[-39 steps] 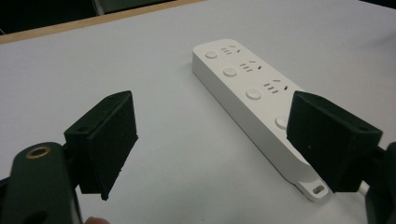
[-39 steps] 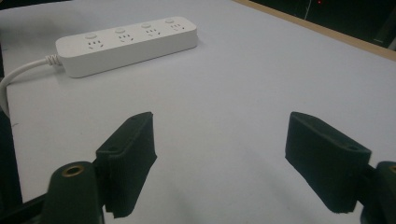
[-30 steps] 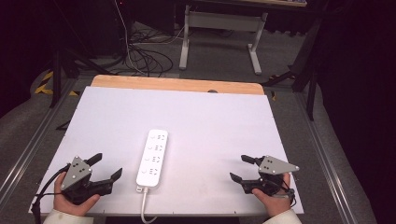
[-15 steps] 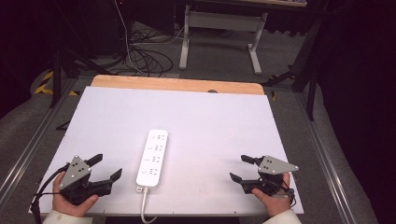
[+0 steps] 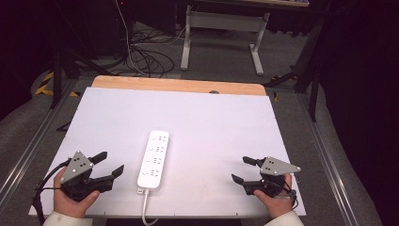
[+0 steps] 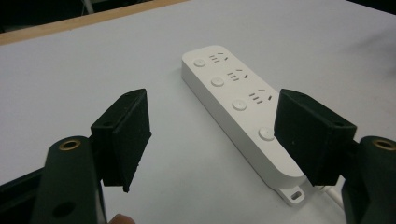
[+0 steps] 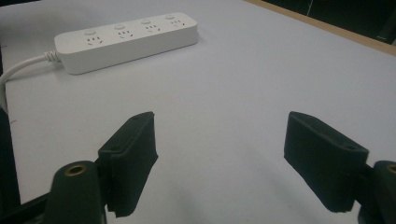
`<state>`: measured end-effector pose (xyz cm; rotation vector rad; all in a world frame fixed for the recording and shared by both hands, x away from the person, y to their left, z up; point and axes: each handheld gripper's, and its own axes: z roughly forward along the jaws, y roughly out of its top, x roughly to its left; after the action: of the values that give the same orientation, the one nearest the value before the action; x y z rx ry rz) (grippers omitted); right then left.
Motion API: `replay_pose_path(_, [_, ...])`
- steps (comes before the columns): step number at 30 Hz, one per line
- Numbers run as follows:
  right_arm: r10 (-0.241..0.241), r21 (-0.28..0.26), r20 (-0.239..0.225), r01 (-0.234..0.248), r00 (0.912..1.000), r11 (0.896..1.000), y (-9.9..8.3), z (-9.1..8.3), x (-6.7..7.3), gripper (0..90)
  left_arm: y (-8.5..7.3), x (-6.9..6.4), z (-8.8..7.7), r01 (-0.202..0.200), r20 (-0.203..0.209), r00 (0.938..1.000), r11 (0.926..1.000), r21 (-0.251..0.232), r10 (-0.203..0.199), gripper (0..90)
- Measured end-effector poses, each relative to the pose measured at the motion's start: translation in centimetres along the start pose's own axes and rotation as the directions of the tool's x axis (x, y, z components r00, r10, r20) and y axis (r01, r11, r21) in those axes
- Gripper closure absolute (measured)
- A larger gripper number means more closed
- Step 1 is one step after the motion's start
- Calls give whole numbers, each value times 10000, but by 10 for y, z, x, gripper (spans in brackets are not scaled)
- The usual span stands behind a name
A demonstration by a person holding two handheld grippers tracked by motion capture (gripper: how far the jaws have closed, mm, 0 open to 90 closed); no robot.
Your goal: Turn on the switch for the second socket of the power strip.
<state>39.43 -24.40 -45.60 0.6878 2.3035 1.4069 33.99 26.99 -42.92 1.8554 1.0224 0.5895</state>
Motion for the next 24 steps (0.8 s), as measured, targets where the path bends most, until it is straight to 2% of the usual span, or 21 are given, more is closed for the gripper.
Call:
replay_pose_path(5, [54, 7, -36, -54, 10000, 10000, 0, 0, 0, 255, 7, -1, 5, 113, 236, 9997, 9999, 37, -114, 290])
replay_pose_path(7, [61, 19, -63, -61, 10000, 10000, 0, 1, 0, 255, 10, -1, 8, -66, 246, 9997, 9999, 91, 63, 293])
replay_pose_path(16, [61, 33, -62, -61, 10000, 10000, -1, 1, -1, 255, 22, -11, 23, -289, 435, 9987, 9992, 261, 277, 295])
replay_pose_path(17, [61, 46, -68, -61, 10000, 10000, -1, 1, -1, 255, 23, -11, 23, -447, 450, 9981, 9985, 325, 433, 296])
replay_pose_path(24, [52, 99, -120, -51, 9999, 9999, -1, 2, -1, 255, 28, -14, 30, -492, 643, 9968, 9981, 380, 467, 298])
